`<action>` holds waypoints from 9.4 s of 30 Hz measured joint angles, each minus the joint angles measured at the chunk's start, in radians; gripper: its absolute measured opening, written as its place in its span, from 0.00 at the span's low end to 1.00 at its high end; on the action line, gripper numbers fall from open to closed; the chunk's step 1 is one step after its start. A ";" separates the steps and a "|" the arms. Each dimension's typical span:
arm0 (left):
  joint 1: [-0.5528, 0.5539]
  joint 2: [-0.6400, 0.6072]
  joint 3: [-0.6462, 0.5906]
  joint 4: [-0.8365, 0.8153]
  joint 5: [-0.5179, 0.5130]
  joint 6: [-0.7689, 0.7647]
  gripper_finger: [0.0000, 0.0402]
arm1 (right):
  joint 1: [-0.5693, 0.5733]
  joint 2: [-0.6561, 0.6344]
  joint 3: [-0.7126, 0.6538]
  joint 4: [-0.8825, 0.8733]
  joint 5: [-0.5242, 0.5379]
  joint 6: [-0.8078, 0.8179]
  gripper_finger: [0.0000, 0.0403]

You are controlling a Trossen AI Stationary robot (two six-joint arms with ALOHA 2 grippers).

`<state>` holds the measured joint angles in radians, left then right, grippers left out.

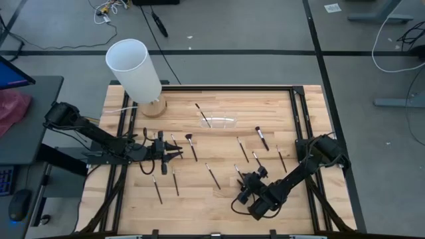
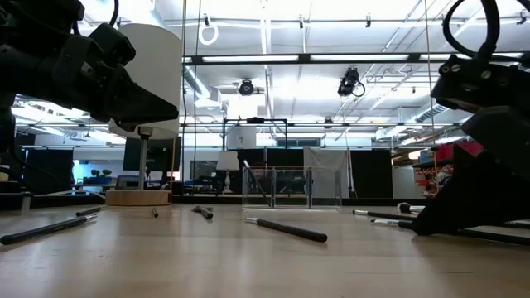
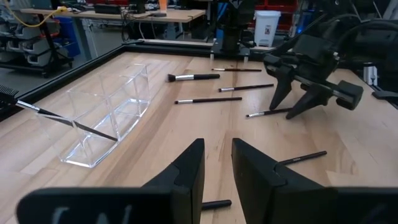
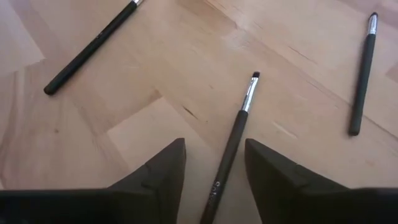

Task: Put items in baskets/containers
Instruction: Put the black eyeshadow brush into the transparent organizer

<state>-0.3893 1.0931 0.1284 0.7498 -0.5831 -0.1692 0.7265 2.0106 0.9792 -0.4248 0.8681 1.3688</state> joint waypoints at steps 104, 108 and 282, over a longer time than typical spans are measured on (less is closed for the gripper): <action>-0.034 0.589 0.461 0.540 0.505 0.416 0.35 | -0.204 -0.079 -0.135 1.705 -0.439 -1.441 0.02; -0.037 0.597 0.467 0.540 0.506 0.420 0.28 | -0.204 -0.079 -0.135 1.705 -0.439 -1.442 0.02; 0.032 0.413 0.466 -0.275 0.180 0.094 0.42 | -0.895 -0.510 -0.207 0.671 -0.357 -1.097 0.31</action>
<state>-0.3573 1.5059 0.5945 0.4747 -0.4035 -0.0756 -0.1688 1.5003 0.7727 0.2461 0.5111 0.2718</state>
